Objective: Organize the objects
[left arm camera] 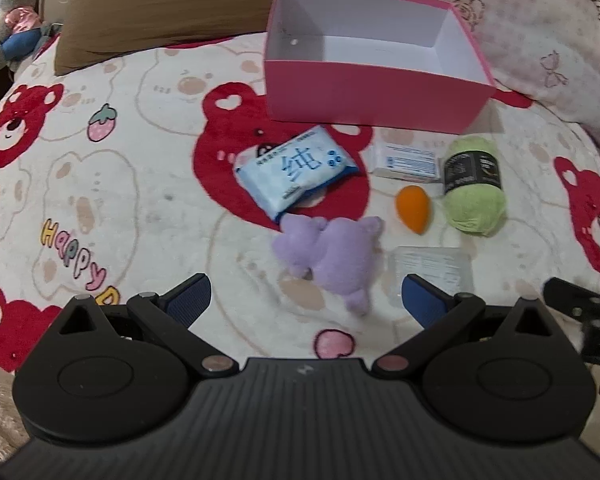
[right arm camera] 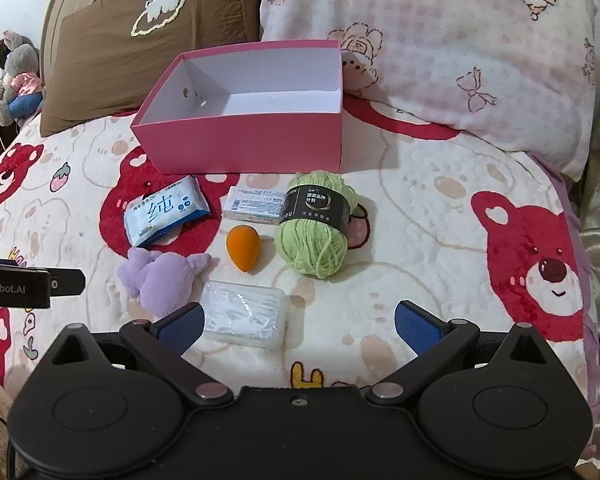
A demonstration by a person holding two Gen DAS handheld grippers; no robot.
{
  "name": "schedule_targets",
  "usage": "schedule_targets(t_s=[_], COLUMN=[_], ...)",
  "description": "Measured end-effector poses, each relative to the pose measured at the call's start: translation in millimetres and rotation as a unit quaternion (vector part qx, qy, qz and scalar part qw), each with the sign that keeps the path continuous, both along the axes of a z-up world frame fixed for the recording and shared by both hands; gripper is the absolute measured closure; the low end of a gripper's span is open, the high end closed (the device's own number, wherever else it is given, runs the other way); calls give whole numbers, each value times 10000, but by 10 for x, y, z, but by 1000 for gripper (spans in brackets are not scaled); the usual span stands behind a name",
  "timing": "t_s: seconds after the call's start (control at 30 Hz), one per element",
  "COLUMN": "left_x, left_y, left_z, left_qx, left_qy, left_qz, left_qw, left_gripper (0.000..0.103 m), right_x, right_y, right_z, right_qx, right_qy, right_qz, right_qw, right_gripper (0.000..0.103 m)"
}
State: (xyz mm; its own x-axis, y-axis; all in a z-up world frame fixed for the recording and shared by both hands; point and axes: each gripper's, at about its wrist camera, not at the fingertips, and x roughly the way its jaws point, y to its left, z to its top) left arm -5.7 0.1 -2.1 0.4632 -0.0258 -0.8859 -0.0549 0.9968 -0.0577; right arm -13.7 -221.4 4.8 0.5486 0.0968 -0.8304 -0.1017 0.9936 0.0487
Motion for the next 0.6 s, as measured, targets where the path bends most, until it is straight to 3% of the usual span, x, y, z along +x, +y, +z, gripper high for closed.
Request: schedule_targets(t_s=[0.37,0.6], left_x=[-96,-79], left_y=[-158,-169], left_z=[121,95], left_qx=[270,337], left_qy=[-327,-303], left_qz=[-245,-303], left_qw=[9988,9985], left_gripper=[0,0], right_x=[-4,-3], right_y=[14,17], right_z=[-43,-39], right_qx=[87,11], right_qy=[64,19], right_qz=[-21,-13], right_qw=[9999,10000], right_gripper=[1,1])
